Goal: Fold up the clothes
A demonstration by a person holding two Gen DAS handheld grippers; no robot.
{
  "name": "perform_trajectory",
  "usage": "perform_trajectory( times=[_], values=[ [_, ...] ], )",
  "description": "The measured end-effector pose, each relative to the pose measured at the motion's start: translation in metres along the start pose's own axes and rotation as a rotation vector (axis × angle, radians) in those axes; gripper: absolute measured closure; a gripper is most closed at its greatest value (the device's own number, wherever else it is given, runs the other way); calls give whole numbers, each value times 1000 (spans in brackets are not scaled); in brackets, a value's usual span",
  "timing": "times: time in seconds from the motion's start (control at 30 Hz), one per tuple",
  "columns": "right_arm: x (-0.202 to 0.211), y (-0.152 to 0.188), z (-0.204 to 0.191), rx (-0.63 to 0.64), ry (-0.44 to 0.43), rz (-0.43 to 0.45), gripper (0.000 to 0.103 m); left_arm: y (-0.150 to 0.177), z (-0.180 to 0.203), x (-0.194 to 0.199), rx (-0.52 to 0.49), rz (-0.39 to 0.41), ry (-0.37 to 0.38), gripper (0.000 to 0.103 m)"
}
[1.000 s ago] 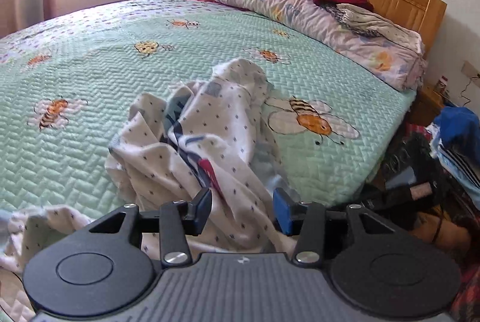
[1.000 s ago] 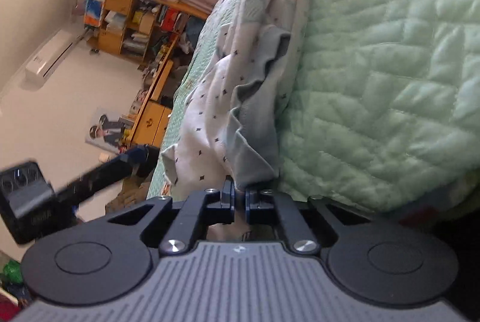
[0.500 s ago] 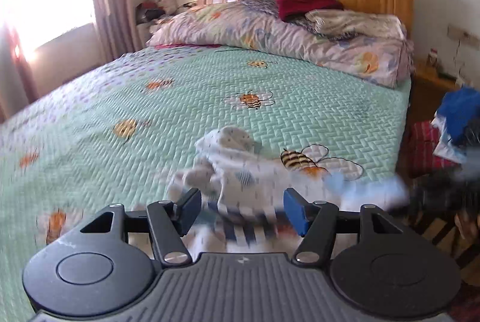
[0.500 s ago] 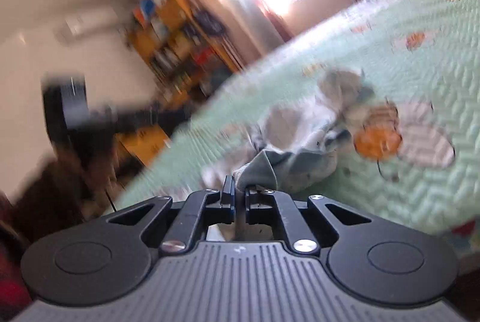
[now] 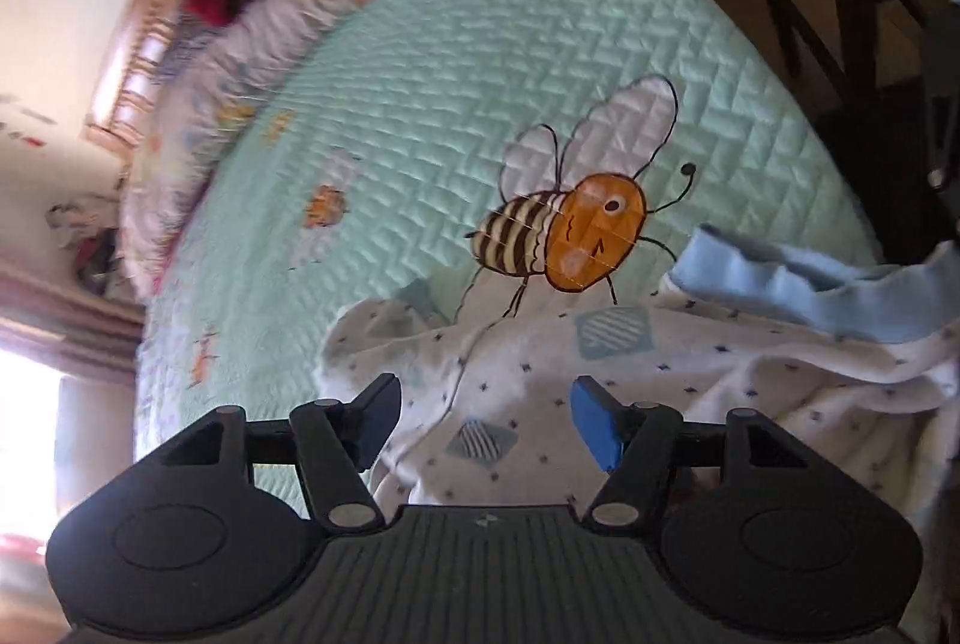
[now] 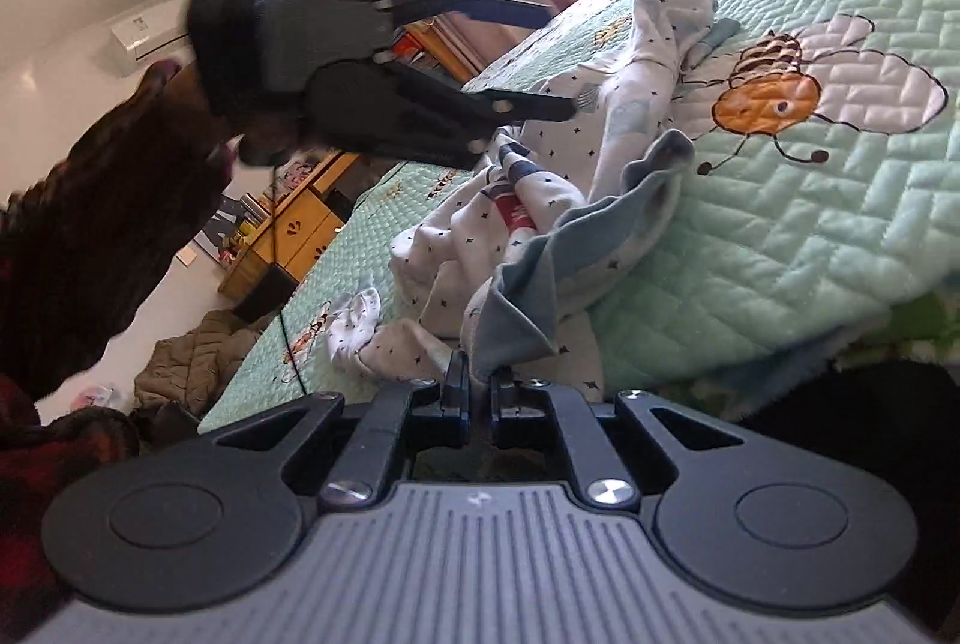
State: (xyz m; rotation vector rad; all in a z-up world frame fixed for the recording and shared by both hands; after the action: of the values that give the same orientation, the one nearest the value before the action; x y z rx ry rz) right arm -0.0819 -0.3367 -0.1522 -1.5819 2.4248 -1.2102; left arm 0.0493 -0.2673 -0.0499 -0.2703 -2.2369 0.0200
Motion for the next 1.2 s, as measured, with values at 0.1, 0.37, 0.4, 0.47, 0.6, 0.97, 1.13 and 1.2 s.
perform_trajectory(
  times=[0.1,0.37,0.4,0.47,0.6,0.97,1.13,1.2],
  values=[
    [-4,-3,6,-25,-21,-3,96,-5,0,-22,-159,-33,19,37],
    [-1,-1,16,-82,-55,0,93,-16,7,-64,-517,-61,135,30],
    [0,-1,16,-89,-59,0,93,-18,6,-68,-531,-63,143,27],
    [-1,-1,18,-99,-68,-3,92,-20,2,-75,-538,-70,171,15],
    [-3,-3,20,-119,-75,-6,92,-23,-13,-86,-490,-92,263,9],
    [0,-5,18,-119,-45,32,91,-8,-5,-75,-303,-122,378,89],
    [5,-3,19,-133,6,63,91,23,22,-51,-58,-14,96,89],
    [6,-3,18,-131,47,72,91,32,24,-38,120,14,27,89]
  ],
)
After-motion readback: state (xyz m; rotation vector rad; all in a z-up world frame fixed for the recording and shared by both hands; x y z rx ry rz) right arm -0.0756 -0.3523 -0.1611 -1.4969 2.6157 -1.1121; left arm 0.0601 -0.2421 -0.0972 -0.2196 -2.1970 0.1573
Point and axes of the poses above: each gripper's, at about its wrist camera, not at the fingertips, and x roughly against the way its jaws point, z to its right, y to its underside, the point moved 3 cm from there along -x, roughly the way its jaws point, and after that the axes turned 7 degrees about -z, right-handed, at the moved point
